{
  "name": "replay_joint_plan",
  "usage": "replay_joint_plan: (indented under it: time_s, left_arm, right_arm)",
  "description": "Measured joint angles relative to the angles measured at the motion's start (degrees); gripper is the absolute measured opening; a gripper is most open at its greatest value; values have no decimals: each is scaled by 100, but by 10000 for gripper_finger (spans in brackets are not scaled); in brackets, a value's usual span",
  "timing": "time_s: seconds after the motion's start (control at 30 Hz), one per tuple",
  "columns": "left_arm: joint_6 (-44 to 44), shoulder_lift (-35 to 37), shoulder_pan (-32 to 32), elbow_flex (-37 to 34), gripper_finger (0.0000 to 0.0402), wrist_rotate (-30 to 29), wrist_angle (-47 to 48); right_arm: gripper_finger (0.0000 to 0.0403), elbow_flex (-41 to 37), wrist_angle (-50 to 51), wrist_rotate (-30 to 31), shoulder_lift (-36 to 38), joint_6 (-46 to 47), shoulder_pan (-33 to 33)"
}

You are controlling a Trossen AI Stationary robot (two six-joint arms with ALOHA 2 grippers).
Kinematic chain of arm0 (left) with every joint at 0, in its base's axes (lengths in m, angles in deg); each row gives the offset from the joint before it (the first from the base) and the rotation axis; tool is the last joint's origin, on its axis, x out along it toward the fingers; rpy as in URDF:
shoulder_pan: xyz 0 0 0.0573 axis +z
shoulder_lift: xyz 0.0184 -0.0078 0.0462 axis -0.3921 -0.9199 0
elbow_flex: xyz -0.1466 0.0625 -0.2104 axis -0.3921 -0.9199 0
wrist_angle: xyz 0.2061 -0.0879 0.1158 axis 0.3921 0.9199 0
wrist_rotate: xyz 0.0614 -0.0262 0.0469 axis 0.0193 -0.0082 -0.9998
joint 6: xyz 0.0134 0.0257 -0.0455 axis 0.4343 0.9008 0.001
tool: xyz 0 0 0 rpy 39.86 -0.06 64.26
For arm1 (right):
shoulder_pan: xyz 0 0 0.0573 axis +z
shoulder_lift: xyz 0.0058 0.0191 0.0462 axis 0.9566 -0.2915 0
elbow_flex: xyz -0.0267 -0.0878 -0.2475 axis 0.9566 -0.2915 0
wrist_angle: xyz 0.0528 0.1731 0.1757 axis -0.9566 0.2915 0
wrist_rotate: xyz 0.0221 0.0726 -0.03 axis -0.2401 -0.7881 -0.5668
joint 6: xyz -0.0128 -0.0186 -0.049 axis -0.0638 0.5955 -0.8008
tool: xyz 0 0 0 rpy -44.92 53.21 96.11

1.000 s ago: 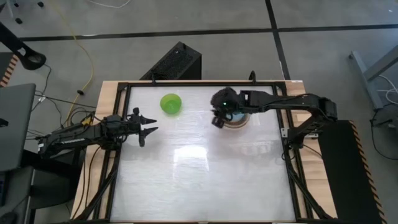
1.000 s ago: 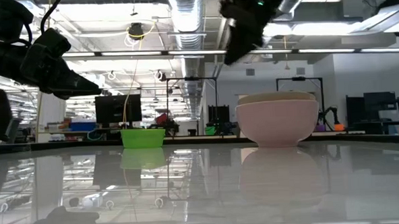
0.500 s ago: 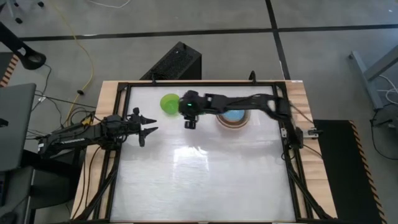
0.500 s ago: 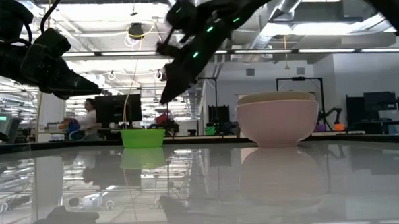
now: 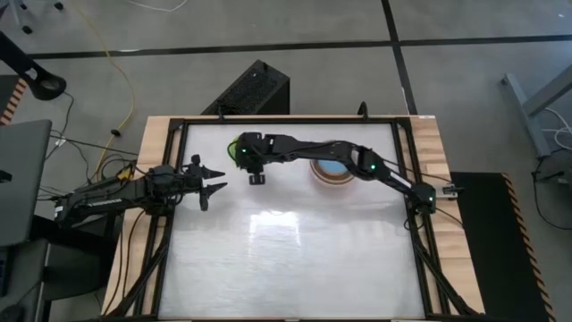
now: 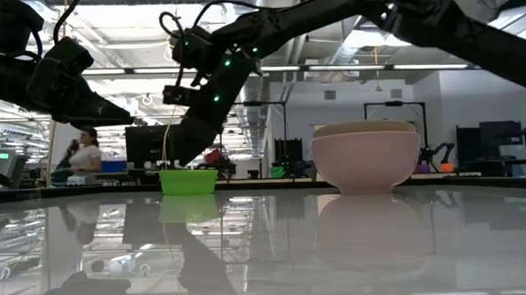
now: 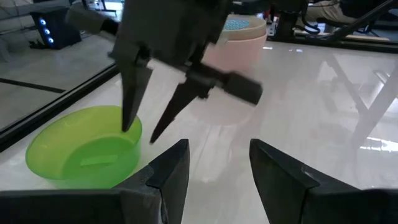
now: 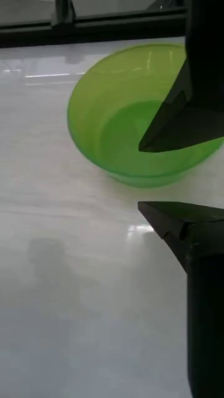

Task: Nest bowls inside each other
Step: Stack the green bowl on top of the blue patterned bowl

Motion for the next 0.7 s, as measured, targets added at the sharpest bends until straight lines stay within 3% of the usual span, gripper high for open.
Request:
replay_joint_plan:
  time_s: [0.33,0.5,0.7]
  left_arm:
    - [1,-1,0,0,158,0,0]
    - [1,-1,0,0,158,0,0]
    - [1,-1,0,0,158,1,-1]
  right_arm:
    - [157,-33,60,-12,-131,82,-211]
    - [145,-29,101,-557,-183,59,-305]
    - [112,-35,29,-203,-249,-336,-277]
